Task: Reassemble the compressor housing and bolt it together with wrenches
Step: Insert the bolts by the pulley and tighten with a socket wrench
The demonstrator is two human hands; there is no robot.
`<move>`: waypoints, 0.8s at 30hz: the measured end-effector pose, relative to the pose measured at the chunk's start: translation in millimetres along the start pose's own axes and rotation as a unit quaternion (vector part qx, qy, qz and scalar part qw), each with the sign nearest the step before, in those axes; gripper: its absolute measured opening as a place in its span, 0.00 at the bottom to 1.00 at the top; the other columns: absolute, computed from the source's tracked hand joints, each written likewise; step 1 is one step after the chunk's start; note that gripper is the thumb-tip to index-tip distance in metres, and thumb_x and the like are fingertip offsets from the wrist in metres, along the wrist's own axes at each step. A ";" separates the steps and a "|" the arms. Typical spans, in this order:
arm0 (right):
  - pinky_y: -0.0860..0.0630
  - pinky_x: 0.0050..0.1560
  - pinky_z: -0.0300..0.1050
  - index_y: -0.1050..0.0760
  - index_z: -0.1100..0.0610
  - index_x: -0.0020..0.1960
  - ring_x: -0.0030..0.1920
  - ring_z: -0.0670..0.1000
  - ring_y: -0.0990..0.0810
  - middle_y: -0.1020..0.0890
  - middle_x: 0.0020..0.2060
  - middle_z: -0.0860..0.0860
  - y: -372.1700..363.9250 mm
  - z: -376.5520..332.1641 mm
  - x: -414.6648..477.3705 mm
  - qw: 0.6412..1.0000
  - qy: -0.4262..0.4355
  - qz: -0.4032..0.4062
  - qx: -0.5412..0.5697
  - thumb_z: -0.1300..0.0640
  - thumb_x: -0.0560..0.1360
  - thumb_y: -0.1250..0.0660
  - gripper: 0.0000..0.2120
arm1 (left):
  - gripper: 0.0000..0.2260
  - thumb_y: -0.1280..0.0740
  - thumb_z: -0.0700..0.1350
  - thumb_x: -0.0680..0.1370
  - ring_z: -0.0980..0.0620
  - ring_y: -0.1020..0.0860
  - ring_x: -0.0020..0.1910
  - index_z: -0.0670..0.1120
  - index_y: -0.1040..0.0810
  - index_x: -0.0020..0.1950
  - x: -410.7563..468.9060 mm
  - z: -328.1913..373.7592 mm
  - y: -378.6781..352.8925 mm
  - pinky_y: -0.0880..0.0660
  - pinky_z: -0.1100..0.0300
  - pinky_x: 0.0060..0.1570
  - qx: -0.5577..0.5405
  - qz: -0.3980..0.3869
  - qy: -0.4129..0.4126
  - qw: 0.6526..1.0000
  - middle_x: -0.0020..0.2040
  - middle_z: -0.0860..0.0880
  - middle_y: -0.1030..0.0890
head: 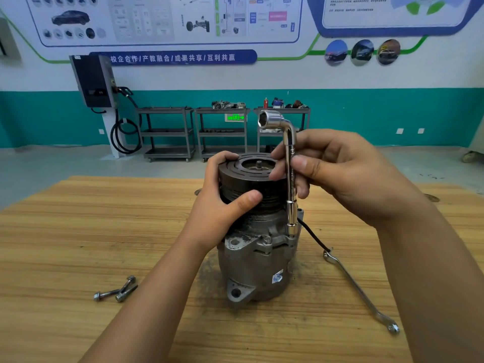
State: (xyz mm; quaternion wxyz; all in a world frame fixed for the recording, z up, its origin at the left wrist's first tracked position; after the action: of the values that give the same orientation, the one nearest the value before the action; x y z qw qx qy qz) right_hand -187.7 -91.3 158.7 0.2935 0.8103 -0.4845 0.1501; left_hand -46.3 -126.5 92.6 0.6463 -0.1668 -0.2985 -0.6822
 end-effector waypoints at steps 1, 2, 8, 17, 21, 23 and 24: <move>0.25 0.35 0.37 0.23 0.56 0.48 0.28 0.45 0.24 0.15 0.39 0.53 0.7 -0.4 -0.3 1.000 0.002 0.003 0.004 0.63 0.73 0.35 0.06 | 0.28 0.30 0.59 0.63 0.64 0.22 0.52 0.59 0.35 0.59 -0.1 0.1 0.1 0.27 0.70 0.47 -0.002 0.000 0.000 1.000 0.50 0.70 0.23; 0.25 0.33 0.37 0.23 0.57 0.47 0.27 0.45 0.24 0.15 0.38 0.54 1.8 -0.2 -0.1 1.000 -0.001 0.013 0.007 0.62 0.72 0.33 0.05 | 0.28 0.30 0.59 0.63 0.64 0.22 0.52 0.59 0.35 0.59 0.1 0.2 0.1 0.27 0.70 0.47 -0.003 0.001 0.000 1.000 0.50 0.69 0.23; 0.29 0.27 0.34 0.25 0.56 0.45 0.27 0.43 0.26 0.20 0.35 0.46 16.0 5.0 -1.2 0.995 -0.024 0.101 -0.011 0.56 0.64 0.28 0.12 | 0.28 0.30 0.59 0.63 0.63 0.22 0.53 0.58 0.35 0.60 0.6 1.5 -0.2 0.26 0.69 0.49 -0.001 -0.001 0.000 1.000 0.51 0.69 0.23; 0.24 0.34 0.36 0.22 0.57 0.46 0.27 0.45 0.24 0.15 0.38 0.53 14.6 -2.6 -5.7 0.999 -0.017 0.029 0.001 0.59 0.69 0.32 0.06 | 0.28 0.30 0.59 0.63 0.64 0.22 0.53 0.59 0.35 0.59 -1.0 2.4 0.1 0.27 0.70 0.48 -0.001 0.002 0.003 1.000 0.51 0.69 0.23; 0.27 0.28 0.36 0.24 0.57 0.40 0.27 0.46 0.24 0.19 0.31 0.52 20.8 -1.5 -3.9 0.995 -0.013 0.100 0.003 0.54 0.60 0.28 0.11 | 0.28 0.30 0.59 0.63 0.63 0.22 0.54 0.59 0.35 0.59 -0.3 1.9 -1.5 0.26 0.70 0.48 -0.006 -0.001 0.007 1.000 0.51 0.68 0.23; 0.26 0.29 0.36 0.23 0.57 0.41 0.30 0.49 0.23 0.19 0.31 0.50 19.1 0.8 -2.7 0.994 -0.014 0.105 0.006 0.55 0.60 0.28 0.11 | 0.28 0.30 0.59 0.62 0.64 0.22 0.53 0.59 0.35 0.59 -0.5 1.5 -1.0 0.26 0.70 0.48 -0.006 -0.001 0.006 1.000 0.51 0.69 0.23; 0.26 0.30 0.36 0.22 0.56 0.42 0.33 0.50 0.22 0.18 0.32 0.50 16.8 1.1 -2.1 0.996 -0.013 0.093 0.008 0.57 0.63 0.28 0.09 | 0.28 0.30 0.59 0.62 0.64 0.22 0.53 0.59 0.35 0.59 -0.2 1.8 -1.4 0.26 0.70 0.48 -0.006 -0.001 0.003 1.000 0.51 0.69 0.23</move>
State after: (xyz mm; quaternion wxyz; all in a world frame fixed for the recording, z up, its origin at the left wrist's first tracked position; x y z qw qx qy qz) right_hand -203.5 -96.5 162.3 0.2656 0.7659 -0.5604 0.1699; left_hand -47.9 -125.2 93.6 0.6454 -0.1682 -0.2922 -0.6854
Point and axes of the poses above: each hand's wrist, its own x-axis towards the middle knuckle, its own y-axis out of the back of the hand, z = x × y, the point moved 9 cm from there along x, towards the middle knuckle
